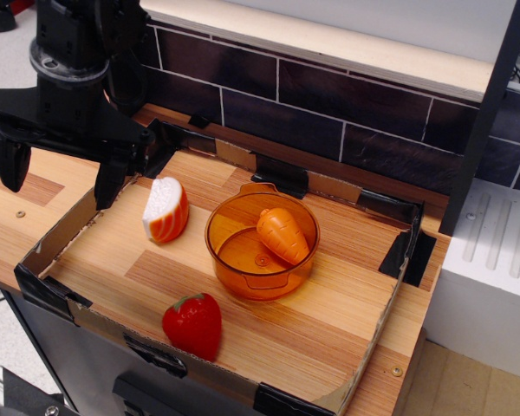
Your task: Take carrot out of pot
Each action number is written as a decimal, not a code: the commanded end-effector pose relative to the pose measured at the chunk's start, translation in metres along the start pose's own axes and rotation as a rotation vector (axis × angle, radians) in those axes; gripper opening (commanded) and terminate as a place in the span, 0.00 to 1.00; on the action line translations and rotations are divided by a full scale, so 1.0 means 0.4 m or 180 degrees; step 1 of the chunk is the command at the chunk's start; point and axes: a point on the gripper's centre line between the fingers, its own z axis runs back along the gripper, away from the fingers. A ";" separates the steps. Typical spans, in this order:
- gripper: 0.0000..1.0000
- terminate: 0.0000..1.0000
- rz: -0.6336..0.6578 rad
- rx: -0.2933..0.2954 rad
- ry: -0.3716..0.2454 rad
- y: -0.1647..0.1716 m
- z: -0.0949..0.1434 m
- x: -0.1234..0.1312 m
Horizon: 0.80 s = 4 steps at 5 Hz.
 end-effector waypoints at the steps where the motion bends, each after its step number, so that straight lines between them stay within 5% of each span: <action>1: 1.00 0.00 0.0000 0.0000 0.0000 0.000 0.000 0.000; 4: 1.00 0.00 0.1525 -0.0542 0.0441 -0.155 0.094 0.055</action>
